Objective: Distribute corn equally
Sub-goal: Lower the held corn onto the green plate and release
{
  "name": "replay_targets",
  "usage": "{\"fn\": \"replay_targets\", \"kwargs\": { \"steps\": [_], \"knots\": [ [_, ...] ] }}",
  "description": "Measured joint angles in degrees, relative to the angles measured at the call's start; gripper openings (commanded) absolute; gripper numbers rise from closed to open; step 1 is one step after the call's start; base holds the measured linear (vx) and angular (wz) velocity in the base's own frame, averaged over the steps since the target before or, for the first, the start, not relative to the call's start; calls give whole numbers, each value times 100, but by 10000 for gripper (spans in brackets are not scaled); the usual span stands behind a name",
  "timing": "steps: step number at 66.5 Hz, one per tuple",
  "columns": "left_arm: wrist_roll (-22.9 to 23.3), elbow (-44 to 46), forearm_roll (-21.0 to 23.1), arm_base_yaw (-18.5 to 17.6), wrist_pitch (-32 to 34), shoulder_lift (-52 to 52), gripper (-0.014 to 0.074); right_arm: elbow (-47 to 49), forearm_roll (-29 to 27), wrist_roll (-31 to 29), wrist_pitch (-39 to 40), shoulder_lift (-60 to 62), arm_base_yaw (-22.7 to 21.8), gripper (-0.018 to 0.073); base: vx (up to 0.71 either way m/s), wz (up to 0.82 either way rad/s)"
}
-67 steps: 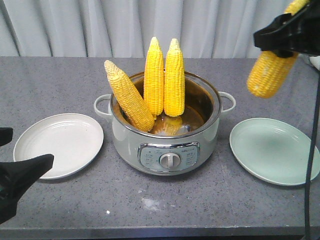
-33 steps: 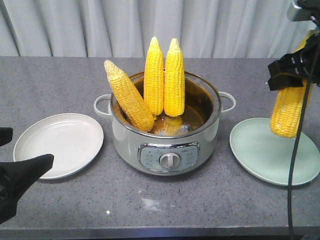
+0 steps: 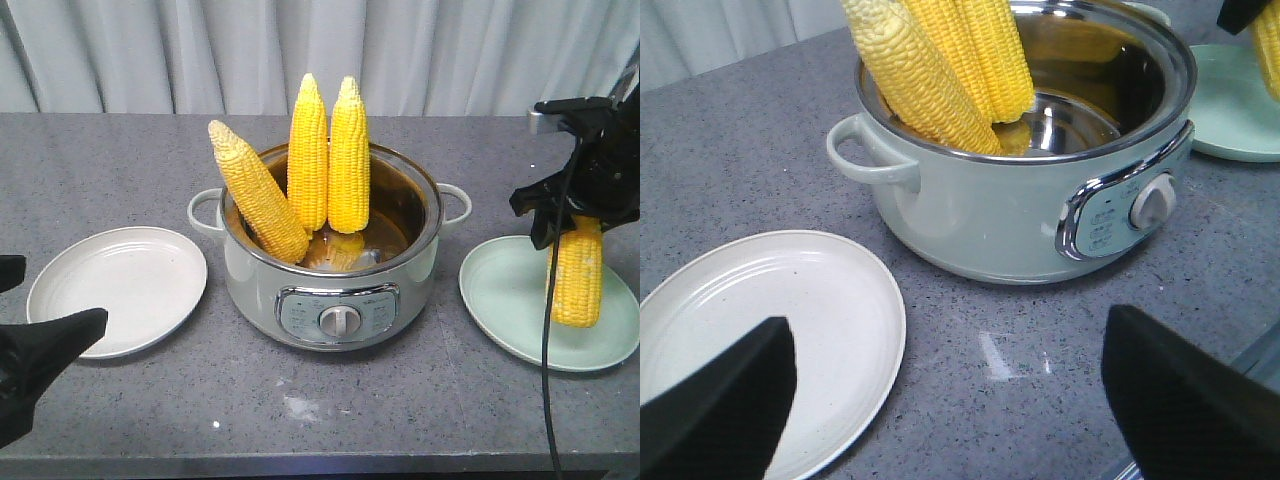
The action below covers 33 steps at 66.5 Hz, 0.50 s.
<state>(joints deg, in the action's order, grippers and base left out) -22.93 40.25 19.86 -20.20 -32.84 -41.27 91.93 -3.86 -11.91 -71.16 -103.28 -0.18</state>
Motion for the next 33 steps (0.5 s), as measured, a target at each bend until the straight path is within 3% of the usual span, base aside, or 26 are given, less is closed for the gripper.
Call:
{"fn": "replay_targets", "kwargs": {
  "steps": [10,33],
  "knots": [
    [0,0,0,0,0,0,590,0,5,38,11,-307,0,308,0,0],
    [0,0,0,0,0,0,590,6,5,42,36,-547,0,618,0,0]
  ]
}}
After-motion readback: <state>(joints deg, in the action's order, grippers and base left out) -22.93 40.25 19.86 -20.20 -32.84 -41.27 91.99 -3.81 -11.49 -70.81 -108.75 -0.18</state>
